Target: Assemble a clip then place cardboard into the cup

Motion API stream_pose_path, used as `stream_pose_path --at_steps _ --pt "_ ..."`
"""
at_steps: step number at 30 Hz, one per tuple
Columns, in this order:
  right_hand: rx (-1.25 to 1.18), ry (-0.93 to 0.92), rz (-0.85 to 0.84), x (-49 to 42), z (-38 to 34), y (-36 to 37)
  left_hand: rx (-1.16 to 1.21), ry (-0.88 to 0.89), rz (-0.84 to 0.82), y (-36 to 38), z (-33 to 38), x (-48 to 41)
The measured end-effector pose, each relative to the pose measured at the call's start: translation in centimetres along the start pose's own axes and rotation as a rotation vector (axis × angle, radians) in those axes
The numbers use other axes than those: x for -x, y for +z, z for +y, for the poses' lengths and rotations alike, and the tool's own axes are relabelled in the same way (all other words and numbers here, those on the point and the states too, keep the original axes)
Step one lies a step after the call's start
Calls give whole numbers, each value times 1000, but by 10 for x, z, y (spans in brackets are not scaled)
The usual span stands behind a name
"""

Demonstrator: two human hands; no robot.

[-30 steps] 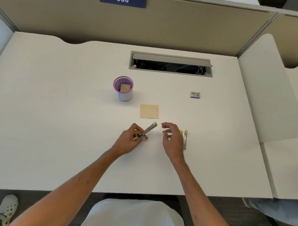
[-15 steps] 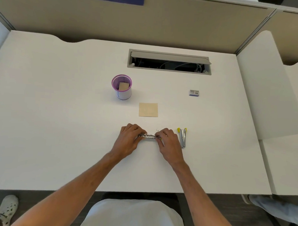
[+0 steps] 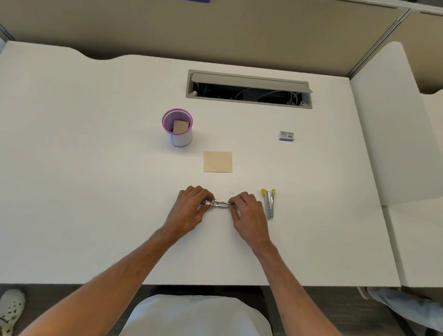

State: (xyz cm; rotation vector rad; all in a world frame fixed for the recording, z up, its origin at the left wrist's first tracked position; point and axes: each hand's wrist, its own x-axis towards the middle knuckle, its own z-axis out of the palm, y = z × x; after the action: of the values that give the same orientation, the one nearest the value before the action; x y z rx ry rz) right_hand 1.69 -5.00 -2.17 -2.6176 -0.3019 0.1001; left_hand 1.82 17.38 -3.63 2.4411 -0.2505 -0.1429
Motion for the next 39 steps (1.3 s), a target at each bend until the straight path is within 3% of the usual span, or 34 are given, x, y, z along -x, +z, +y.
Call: stream_pose_path --at_steps 8,12,19,25,33,39 --pt "-69 136 120 -20 -4 -8 16 20 31 -10 -12 2" --pt "58 159 32 -36 -8 -9 -39 -39 115 -19 -20 -4" --pt "147 106 -46 -53 -11 -4 -85 -180 125 -32 -32 -16" --pt "-29 164 15 -74 -31 -8 -108 -221 85 -33 -36 -21" --pt "-193 -43 176 -188 -128 -32 -94 -241 95 -27 -37 -21" --pt "-16 -68 5 -246 -158 -24 -87 -225 99 -26 -41 -19"
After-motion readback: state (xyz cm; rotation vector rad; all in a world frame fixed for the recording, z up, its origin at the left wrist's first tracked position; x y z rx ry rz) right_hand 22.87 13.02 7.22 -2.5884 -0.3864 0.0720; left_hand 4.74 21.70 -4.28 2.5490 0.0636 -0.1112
